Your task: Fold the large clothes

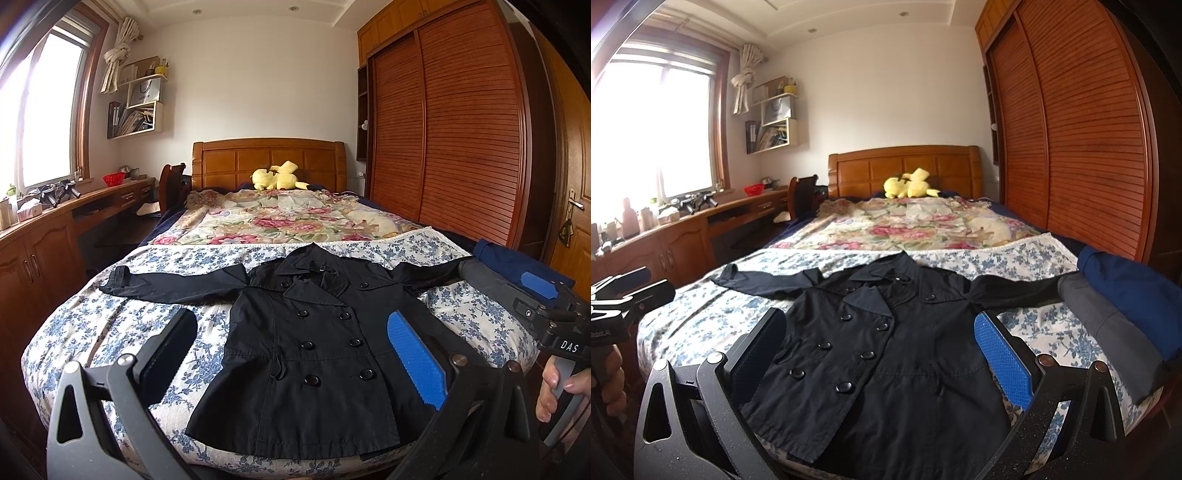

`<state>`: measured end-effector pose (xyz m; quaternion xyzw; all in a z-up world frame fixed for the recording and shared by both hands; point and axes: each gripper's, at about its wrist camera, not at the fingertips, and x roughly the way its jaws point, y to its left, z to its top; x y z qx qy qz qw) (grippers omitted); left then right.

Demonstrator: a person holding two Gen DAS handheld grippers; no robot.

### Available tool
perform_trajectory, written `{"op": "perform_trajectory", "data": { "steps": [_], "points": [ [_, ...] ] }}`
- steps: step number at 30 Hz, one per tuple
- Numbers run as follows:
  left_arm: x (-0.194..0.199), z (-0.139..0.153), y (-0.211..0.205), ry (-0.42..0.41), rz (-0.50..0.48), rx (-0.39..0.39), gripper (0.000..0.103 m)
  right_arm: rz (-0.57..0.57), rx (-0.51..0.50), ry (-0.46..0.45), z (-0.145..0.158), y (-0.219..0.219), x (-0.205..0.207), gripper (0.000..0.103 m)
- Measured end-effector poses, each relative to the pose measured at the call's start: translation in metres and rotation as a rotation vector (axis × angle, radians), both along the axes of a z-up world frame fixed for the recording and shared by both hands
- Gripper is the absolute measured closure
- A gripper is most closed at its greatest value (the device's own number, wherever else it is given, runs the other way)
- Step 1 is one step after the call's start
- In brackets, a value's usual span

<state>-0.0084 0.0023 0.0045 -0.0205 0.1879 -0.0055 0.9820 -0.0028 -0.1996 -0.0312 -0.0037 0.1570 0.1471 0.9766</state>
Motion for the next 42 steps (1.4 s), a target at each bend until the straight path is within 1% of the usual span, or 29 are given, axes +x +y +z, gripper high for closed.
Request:
{"op": "perform_trajectory", "data": {
  "steps": [18, 30, 37, 42],
  "points": [
    [0.000, 0.000, -0.002, 0.001, -0.002, -0.001, 0.000, -0.001, 0.005, 0.001, -0.001, -0.002, 0.000, 0.000],
    [0.000, -0.001, -0.001, 0.005, -0.001, -0.001, 0.000, 0.000, 0.005, 0.003, 0.002, 0.005, -0.003, 0.000],
    [0.012, -0.021, 0.004, 0.041, 0.022, 0.024, 0.000, 0.016, -0.009, 0.005, -0.005, 0.015, -0.005, 0.000],
    [0.021, -0.037, 0.015, 0.075, 0.035, 0.009, 0.000, 0.038, -0.023, 0.027, -0.020, 0.025, 0.004, 0.000]
  ]
}}
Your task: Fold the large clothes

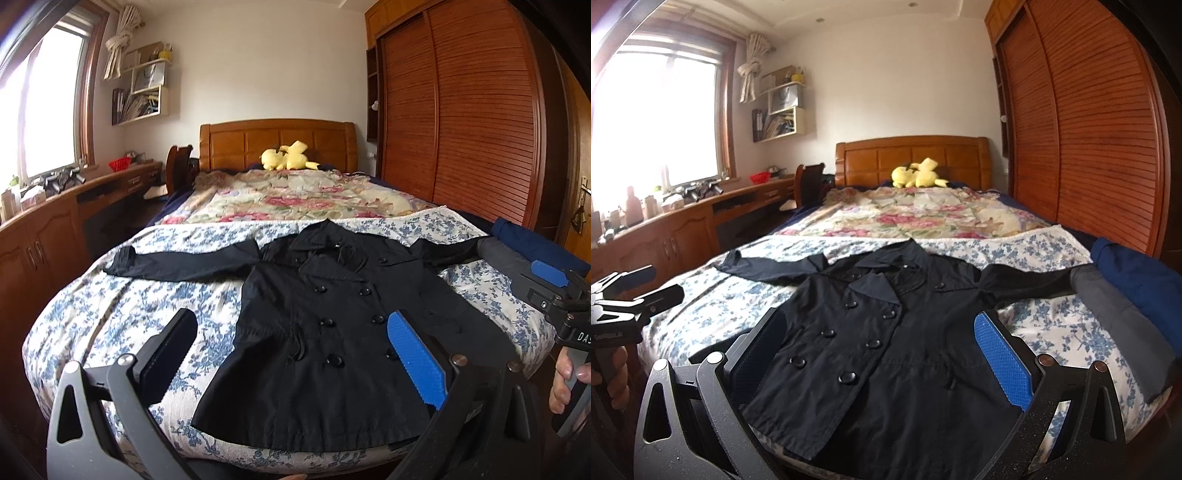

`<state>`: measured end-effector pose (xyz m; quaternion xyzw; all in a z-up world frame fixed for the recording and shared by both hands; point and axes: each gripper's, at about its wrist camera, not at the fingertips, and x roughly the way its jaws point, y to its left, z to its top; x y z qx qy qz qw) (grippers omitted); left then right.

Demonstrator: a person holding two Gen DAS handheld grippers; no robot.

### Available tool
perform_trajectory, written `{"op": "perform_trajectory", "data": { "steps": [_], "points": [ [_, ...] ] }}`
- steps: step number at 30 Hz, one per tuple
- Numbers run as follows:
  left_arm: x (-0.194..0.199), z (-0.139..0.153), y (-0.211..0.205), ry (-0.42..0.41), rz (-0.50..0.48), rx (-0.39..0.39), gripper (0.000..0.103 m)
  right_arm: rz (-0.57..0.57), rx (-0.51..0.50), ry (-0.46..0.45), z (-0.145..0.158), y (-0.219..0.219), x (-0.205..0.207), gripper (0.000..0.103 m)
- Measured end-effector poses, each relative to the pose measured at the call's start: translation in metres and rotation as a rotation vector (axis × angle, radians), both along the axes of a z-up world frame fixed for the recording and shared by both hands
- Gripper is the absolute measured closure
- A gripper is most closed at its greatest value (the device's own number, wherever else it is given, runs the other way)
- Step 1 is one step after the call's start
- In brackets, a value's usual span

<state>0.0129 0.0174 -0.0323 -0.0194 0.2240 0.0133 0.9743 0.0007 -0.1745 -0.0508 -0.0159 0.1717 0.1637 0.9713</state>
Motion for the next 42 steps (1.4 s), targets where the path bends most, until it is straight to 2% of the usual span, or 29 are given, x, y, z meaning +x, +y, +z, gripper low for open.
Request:
{"op": "perform_trajectory", "data": {
  "steps": [11, 15, 18, 24, 30, 36, 40, 42],
  "points": [
    [0.022, -0.034, 0.031, 0.083, 0.041, -0.019, 0.000, 0.046, -0.014, 0.064, -0.030, 0.017, 0.035, 0.000],
    [0.029, -0.044, 0.048, 0.079, 0.060, -0.048, 0.000, 0.067, -0.019, 0.077, -0.038, 0.026, 0.051, 0.000],
    [0.039, -0.052, 0.058, 0.093, 0.077, -0.036, 0.000, 0.094, -0.030, 0.073, -0.045, 0.035, 0.066, 0.000],
    [0.061, -0.071, 0.090, 0.113, 0.124, -0.013, 0.000, 0.176, -0.023, 0.103, -0.064, 0.061, 0.112, 0.000],
    [0.091, -0.093, 0.127, 0.209, 0.170, -0.004, 0.000, 0.265, -0.059, 0.134, -0.088, 0.103, 0.165, 0.000],
    [0.114, -0.105, 0.161, 0.266, 0.172, -0.035, 0.000, 0.366, -0.123, 0.177, -0.109, 0.144, 0.212, 0.000],
    [0.137, -0.111, 0.174, 0.302, 0.161, 0.018, 0.000, 0.411, -0.132, 0.225, -0.127, 0.149, 0.228, 0.000],
    [0.150, -0.115, 0.182, 0.314, 0.149, 0.014, 0.000, 0.423, -0.118, 0.266, -0.136, 0.148, 0.234, 0.000]
  ]
}}
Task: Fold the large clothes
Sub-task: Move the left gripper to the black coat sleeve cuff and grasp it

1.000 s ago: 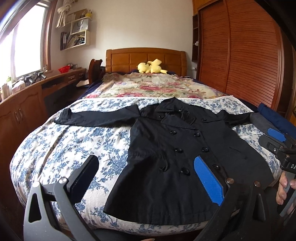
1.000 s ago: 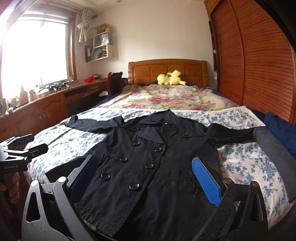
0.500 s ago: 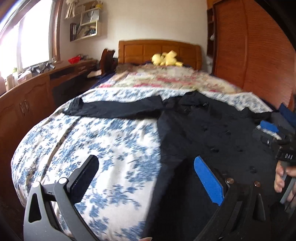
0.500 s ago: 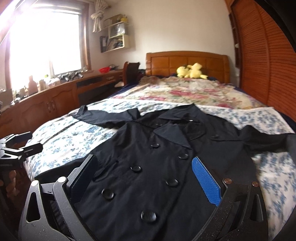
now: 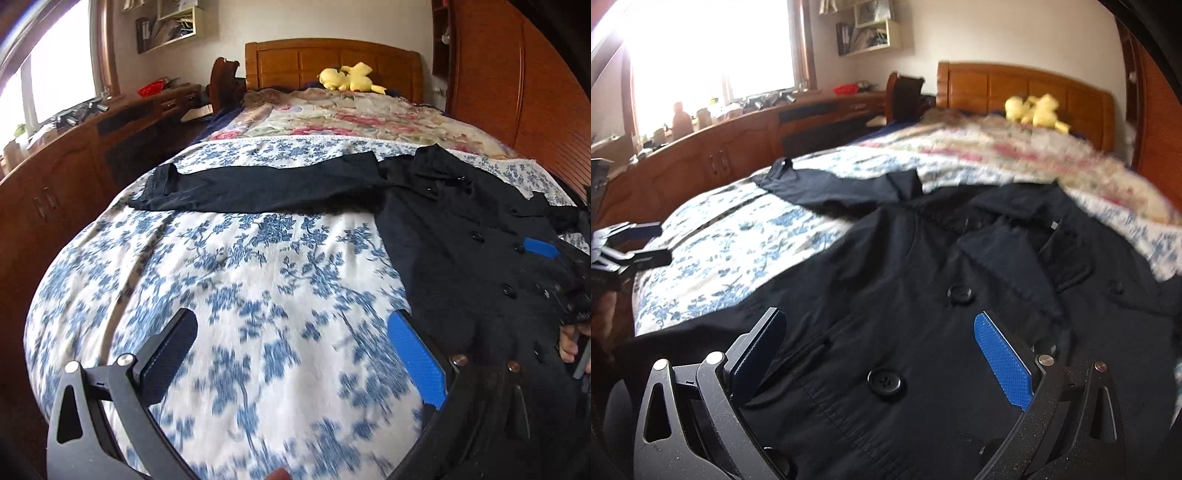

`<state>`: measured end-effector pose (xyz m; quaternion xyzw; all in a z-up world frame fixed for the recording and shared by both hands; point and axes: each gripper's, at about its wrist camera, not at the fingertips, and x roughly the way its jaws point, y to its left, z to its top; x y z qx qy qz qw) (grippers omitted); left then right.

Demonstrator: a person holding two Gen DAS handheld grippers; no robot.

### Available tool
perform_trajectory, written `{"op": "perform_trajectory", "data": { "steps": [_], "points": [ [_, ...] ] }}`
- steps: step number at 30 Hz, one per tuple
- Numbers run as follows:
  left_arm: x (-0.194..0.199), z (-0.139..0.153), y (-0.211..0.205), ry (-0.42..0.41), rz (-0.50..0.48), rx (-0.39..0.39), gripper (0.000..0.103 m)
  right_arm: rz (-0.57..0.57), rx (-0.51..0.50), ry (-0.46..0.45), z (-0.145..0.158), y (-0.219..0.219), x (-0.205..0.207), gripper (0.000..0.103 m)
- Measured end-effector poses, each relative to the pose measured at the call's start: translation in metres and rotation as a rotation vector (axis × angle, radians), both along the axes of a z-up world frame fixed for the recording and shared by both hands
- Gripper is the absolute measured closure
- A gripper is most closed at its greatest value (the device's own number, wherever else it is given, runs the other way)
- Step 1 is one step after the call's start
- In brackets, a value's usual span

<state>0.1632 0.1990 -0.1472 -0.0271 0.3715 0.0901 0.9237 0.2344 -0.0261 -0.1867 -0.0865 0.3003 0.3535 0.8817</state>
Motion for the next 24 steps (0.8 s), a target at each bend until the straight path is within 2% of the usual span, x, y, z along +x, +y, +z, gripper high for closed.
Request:
{"op": "perform_trajectory", "data": {
  "steps": [3, 9, 11, 13, 19, 24],
  "points": [
    [0.024, -0.010, 0.017, 0.012, -0.015, -0.054, 0.000, 0.008, -0.003, 0.018, -0.005, 0.000, 0.001, 0.000],
    [0.078, -0.033, 0.052, 0.052, 0.029, -0.112, 0.004, 0.018, -0.002, 0.046, -0.009, 0.001, 0.006, 0.000],
    [0.099, -0.039, 0.070, 0.064, 0.056, -0.197, 0.006, 0.015, -0.002, 0.049, -0.011, 0.001, 0.008, 0.000],
    [0.116, -0.041, 0.082, 0.064, 0.094, -0.239, 0.010, 0.011, 0.000, 0.055, -0.011, 0.000, 0.009, 0.000],
    [0.161, -0.041, 0.104, 0.045, 0.175, -0.301, 0.013, 0.008, 0.014, 0.076, -0.013, -0.002, 0.011, 0.000],
    [0.190, -0.052, 0.126, 0.064, 0.252, -0.372, 0.021, 0.004, 0.023, 0.083, -0.014, -0.004, 0.012, 0.000]
  ]
}}
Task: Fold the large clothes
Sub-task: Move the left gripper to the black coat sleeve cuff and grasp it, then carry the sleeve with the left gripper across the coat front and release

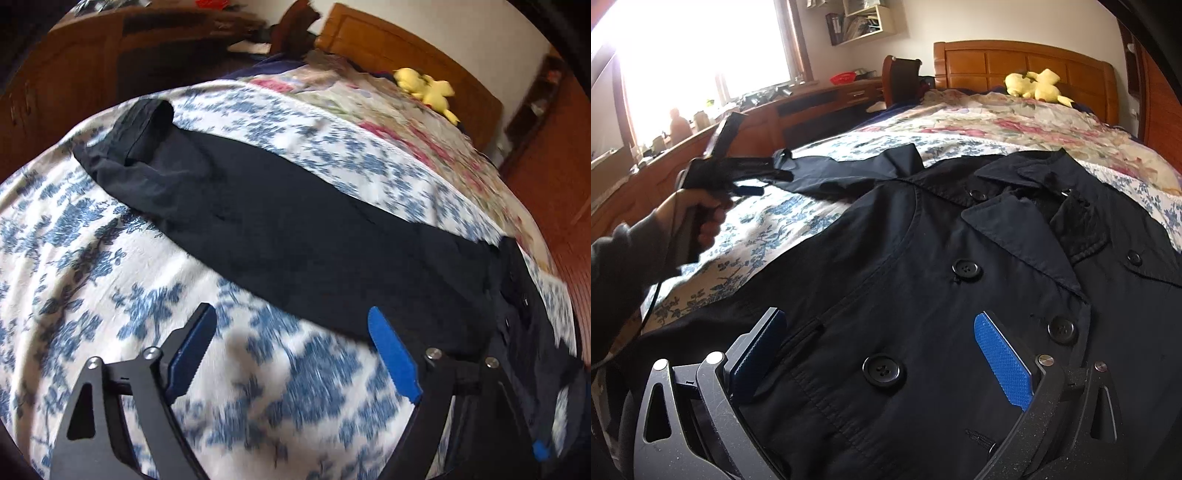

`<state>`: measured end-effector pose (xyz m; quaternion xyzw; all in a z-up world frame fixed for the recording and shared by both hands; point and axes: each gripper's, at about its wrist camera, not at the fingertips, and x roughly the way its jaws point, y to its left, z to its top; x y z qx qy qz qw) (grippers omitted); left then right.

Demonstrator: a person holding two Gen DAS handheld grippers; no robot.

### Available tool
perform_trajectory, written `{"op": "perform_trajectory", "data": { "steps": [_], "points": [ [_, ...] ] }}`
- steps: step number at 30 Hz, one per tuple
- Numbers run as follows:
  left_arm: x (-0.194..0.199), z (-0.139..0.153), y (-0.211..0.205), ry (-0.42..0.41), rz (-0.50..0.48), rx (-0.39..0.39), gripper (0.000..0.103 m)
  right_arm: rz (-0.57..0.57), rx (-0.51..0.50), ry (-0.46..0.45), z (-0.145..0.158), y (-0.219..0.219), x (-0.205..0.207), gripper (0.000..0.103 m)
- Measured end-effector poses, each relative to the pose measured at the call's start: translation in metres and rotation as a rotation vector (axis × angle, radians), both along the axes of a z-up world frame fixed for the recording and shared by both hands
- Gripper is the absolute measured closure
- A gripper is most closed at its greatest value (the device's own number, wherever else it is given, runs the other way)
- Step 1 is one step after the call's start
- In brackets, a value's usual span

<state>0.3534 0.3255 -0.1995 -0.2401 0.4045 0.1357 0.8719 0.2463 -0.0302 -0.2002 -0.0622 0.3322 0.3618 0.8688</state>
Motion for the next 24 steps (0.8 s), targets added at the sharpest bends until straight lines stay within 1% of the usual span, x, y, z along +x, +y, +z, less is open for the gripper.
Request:
{"op": "perform_trajectory", "data": {
  "steps": [4, 5, 6, 7, 8, 9, 10, 11, 12, 14, 15, 19, 22, 24],
  "points": [
    [0.018, -0.011, 0.020, 0.022, 0.068, -0.048, 0.027, -0.008, 0.008, 0.001, 0.000, -0.002, 0.000, 0.000],
    [0.021, -0.014, 0.025, 0.026, 0.084, -0.062, 0.031, -0.008, 0.009, 0.001, 0.000, -0.001, 0.000, 0.000],
    [0.024, -0.016, 0.029, 0.027, 0.106, -0.065, 0.040, -0.009, 0.008, 0.000, 0.000, -0.001, 0.000, 0.000],
    [0.026, -0.016, 0.032, 0.029, 0.121, -0.062, 0.046, -0.009, 0.007, -0.001, 0.000, -0.001, 0.000, 0.000],
    [0.028, -0.017, 0.034, 0.033, 0.133, -0.064, 0.061, -0.008, 0.007, -0.003, 0.000, -0.001, -0.001, 0.000],
    [0.030, -0.017, 0.036, 0.036, 0.140, -0.072, 0.084, -0.008, 0.006, -0.005, 0.000, -0.001, -0.001, 0.000],
    [0.032, -0.017, 0.038, 0.034, 0.138, -0.086, 0.096, -0.008, 0.005, -0.008, 0.000, 0.000, -0.001, 0.000],
    [0.033, -0.015, 0.038, 0.034, 0.129, -0.094, 0.103, -0.007, 0.004, -0.011, 0.000, 0.000, -0.002, 0.000],
    [0.035, -0.011, 0.035, 0.042, 0.120, -0.073, 0.103, -0.008, 0.003, -0.013, 0.000, 0.000, -0.002, 0.000],
    [0.038, 0.010, 0.016, 0.044, 0.084, 0.040, 0.103, -0.009, 0.002, -0.018, 0.001, 0.001, -0.003, 0.000],
    [0.038, 0.020, 0.008, 0.031, 0.069, 0.065, 0.103, -0.010, 0.002, -0.021, 0.001, 0.000, -0.003, 0.000],
    [0.036, 0.079, -0.047, -0.053, -0.043, 0.188, 0.103, -0.018, 0.003, -0.030, 0.003, -0.002, -0.005, 0.000],
    [0.036, 0.119, -0.090, -0.100, -0.139, 0.229, 0.103, -0.026, -0.011, -0.047, 0.008, -0.005, -0.011, 0.000],
    [0.033, 0.138, -0.117, -0.128, -0.196, 0.248, 0.103, -0.033, -0.024, -0.073, 0.015, -0.012, -0.017, 0.000]
  ]
}}
